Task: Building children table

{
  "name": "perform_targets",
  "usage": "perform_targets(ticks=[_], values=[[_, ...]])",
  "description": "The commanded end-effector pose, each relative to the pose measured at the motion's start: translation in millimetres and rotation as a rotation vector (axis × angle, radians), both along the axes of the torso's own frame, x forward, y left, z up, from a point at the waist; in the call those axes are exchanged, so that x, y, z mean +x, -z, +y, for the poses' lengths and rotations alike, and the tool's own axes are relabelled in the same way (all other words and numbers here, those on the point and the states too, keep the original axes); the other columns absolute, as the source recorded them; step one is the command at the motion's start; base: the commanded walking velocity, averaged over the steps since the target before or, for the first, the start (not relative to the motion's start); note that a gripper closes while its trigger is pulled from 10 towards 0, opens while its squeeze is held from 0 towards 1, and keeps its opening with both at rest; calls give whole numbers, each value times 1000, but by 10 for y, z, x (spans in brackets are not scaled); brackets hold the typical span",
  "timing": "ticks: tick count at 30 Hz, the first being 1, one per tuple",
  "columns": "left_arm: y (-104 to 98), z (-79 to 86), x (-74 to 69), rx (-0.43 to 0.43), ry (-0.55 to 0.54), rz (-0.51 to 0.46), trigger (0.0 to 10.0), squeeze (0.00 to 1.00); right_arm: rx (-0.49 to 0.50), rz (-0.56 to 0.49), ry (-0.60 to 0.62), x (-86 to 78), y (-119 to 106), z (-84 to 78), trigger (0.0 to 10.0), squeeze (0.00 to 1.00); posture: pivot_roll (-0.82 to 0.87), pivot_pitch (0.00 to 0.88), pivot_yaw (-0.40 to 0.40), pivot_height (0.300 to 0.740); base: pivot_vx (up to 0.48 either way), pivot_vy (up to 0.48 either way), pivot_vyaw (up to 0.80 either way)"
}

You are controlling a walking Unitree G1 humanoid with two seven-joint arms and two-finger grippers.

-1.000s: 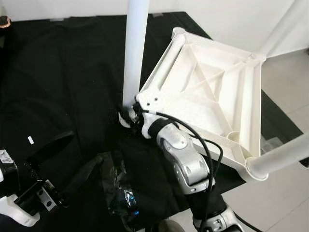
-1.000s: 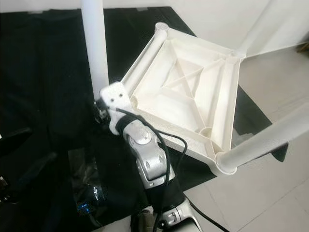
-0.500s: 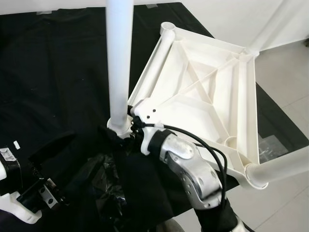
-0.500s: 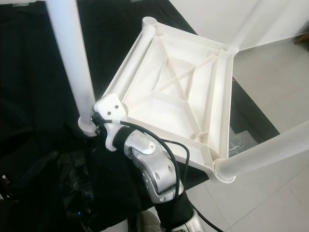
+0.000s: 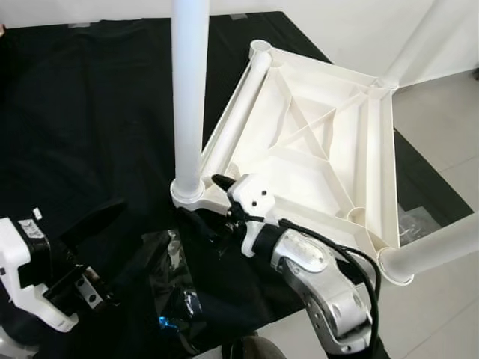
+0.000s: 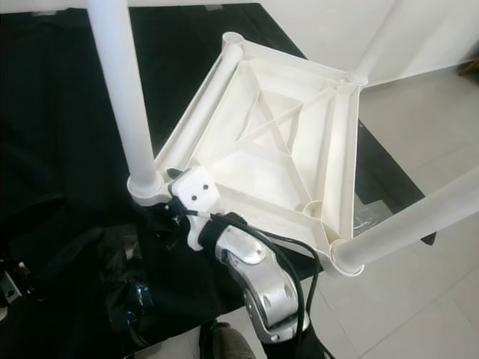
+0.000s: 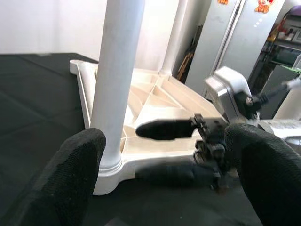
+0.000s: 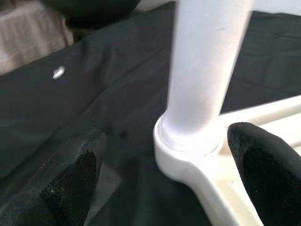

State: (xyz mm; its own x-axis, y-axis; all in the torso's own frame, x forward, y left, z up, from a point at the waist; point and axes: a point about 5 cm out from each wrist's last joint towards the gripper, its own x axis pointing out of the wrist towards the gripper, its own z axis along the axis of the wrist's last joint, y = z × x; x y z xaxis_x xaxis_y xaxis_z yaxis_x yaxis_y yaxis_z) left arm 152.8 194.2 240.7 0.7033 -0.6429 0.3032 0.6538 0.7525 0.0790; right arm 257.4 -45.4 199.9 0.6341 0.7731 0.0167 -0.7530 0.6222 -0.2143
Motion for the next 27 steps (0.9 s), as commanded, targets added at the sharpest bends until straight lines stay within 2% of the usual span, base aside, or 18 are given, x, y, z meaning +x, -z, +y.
perform_targets(ticks=[1,3,4,6,7,8,9,11,13,17,19,20,23,24,27], values=[[60,-2,18,6,-5,34,10000,0,-74,24,-12,-59,89,-15,10000,1000,138,226,-117,740,0,0,0],[68,0,41,3,-12,31,10000,0,-176,8,0,-61,160,-94,10000,969,134,225,-116,740,0,0,0],[68,0,41,3,-12,31,10000,0,-176,8,0,-61,160,-94,10000,969,134,225,-116,740,0,0,0],[80,-16,53,2,-11,31,10000,0,-255,-19,50,0,188,-210,10000,463,132,224,-116,740,0,0,0],[80,-16,53,2,-11,31,10000,0,-255,-19,50,0,188,-210,10000,463,132,224,-116,740,0,0,0],[83,-39,60,-4,-1,32,10000,0,-318,-24,128,148,142,-392,10000,0,126,222,-112,740,0,0,0],[83,-39,60,-4,-1,32,10000,0,-318,-24,128,148,142,-392,10000,0,126,222,-112,740,0,0,0],[83,-51,67,-7,5,32,10000,0,-360,-17,160,244,85,-517,10000,0,124,220,-114,740,0,0,0],[82,-58,69,-9,8,30,10000,0,-376,-2,159,282,44,-571,10000,0,122,220,-116,740,0,0,0],[81,-69,66,-9,9,29,10000,0,-389,21,166,329,-11,-623,10000,0,122,222,-120,740,0,0,0],[81,-77,63,-10,9,28,10000,0,-373,88,147,324,21,-621,10000,0,123,223,-121,740,0,0,0],[81,-77,63,-10,9,28,10000,0,-373,88,147,324,21,-621,10000,0,123,223,-121,740,0,0,0],[79,-88,60,-9,9,26,10000,0,-348,228,77,294,105,-607,10000,0,127,226,-123,740,0,0,0],[78,-90,59,-10,10,26,10000,0,-351,255,62,297,117,-620,7373,0,126,228,-123,740,0,0,0],[76,-97,52,-12,11,26,10000,0,-360,302,69,359,105,-695,7373,0,125,231,-127,740,0,0,0]])
